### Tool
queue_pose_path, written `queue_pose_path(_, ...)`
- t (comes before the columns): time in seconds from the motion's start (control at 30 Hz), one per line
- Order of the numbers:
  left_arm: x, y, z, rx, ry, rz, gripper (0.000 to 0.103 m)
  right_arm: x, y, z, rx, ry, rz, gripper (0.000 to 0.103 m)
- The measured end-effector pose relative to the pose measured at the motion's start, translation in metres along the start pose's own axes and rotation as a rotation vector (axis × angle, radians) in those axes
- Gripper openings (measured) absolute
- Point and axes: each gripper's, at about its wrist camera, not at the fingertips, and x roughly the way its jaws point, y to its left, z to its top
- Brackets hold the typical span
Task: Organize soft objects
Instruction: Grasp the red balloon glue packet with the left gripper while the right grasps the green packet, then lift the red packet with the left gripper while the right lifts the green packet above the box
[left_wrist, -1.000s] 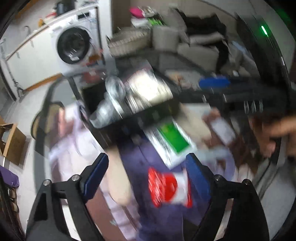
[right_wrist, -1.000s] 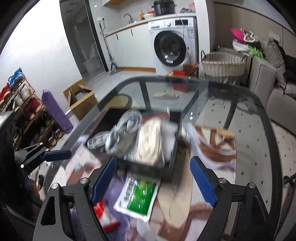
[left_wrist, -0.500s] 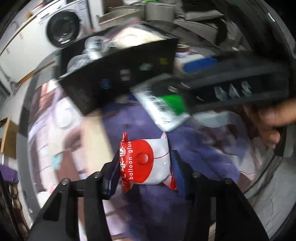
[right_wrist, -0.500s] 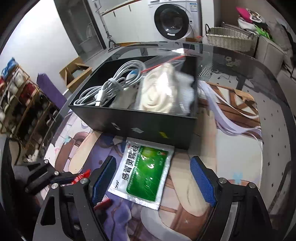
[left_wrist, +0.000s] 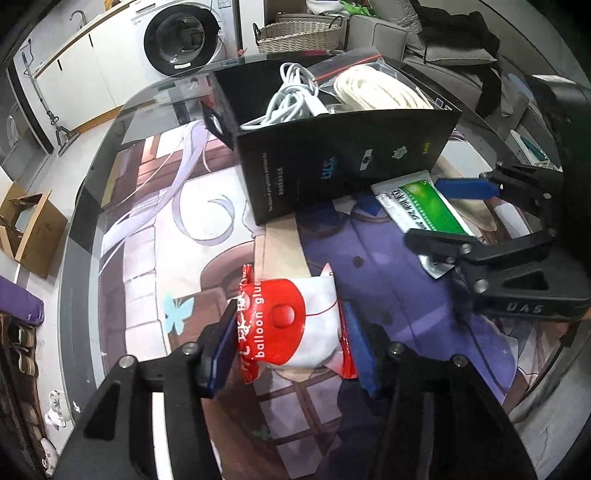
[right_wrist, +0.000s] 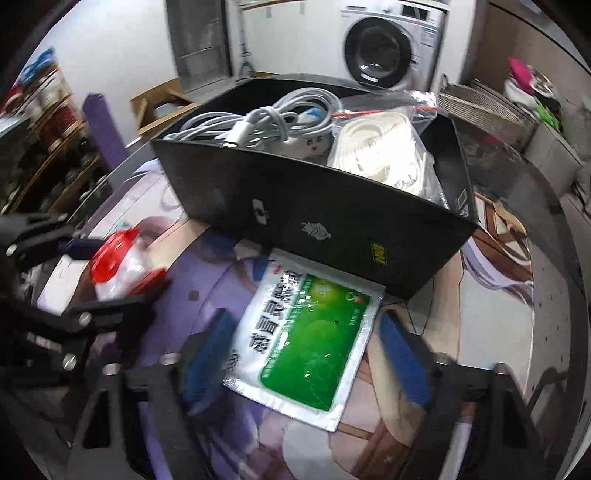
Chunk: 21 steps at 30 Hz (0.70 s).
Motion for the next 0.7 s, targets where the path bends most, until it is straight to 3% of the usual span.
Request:
queue_pose_path(0.1,0.001,0.001,0.0,-0.004,-0.002,-0.013,0.06,-0.006,-0.004,-0.007,-0.031,0.006,0.018,0.035)
queue_pose_path(0.2,0.003,0.0,0.002,-0.001,-0.002,-0.007,0.06,-0.012,-0.007,-0.015,-0.05,0.008,0.033,0.025)
queue_pose_path(0.33,0.003,-0.004,0.005,0.009,-0.002,-0.015,0.05,-0.014,-0.013,-0.023,-0.043,0.006,0.047,0.023)
queue_pose_path(0.7,-0.009,-0.008,0.009,0.014,-0.049,-0.033,0.047,-0.019,-0.016,-0.022,-0.032,0.001,0.056,0.022)
